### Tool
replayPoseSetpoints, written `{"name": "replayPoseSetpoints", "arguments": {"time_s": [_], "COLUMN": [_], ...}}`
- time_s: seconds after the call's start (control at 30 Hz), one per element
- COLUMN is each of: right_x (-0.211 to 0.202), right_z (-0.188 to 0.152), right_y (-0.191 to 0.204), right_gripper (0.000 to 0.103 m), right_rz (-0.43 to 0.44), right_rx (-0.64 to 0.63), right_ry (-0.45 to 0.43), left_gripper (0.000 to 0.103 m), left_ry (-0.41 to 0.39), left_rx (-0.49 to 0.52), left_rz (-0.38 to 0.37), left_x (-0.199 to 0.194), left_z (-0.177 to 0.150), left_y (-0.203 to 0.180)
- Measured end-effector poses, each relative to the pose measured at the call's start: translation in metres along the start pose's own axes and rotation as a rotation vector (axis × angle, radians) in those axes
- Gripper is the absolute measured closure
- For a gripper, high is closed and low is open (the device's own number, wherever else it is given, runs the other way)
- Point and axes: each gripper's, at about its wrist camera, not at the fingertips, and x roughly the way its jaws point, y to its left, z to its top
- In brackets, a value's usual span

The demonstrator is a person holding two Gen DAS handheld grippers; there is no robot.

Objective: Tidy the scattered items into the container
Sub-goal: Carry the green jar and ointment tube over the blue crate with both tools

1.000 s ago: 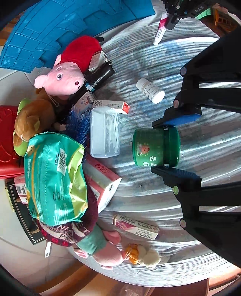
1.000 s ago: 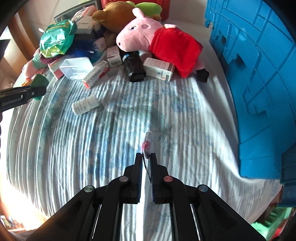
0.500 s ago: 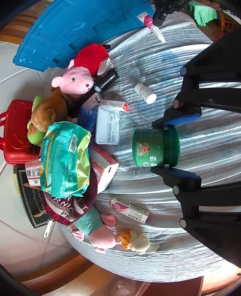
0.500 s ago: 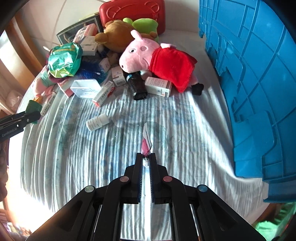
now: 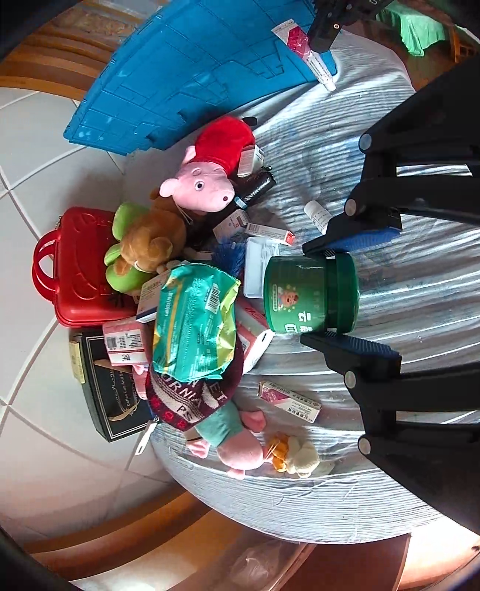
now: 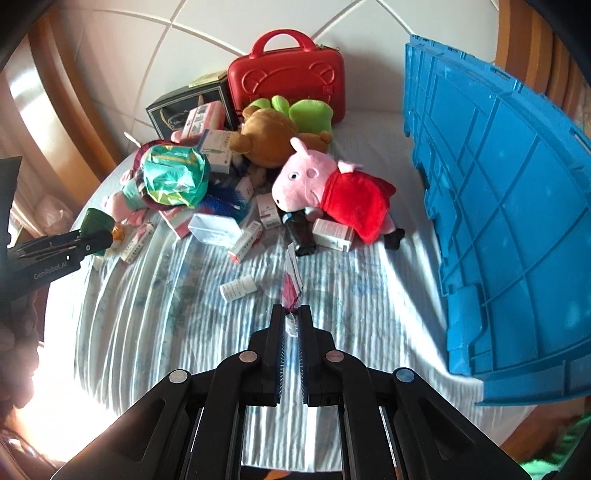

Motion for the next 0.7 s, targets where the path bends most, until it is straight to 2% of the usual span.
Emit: {"name": "replayPoseSetpoints", "arguments": {"time_s": [0.33,0.7], "right_x": [-0.078,-0.157], "right_z": [0.039,0.079], "right_y": [-0.011,-0.070], "right_gripper": [0.096,0.097], "right_rz": [0.057,0.152], "right_rx": [-0.080,-0.128], "right_ry": [-0.158,-0.293], "left_gripper": [0.063,0.063], "left_ry": [-0.086,-0.180], "left_rx": [-0.010,-0.011], "left_rz": [0.059,0.042], "left_x": [-0.062,-0.112], "left_z": [0.040,0.085], "left_y": [-0.043,-0.126]}}
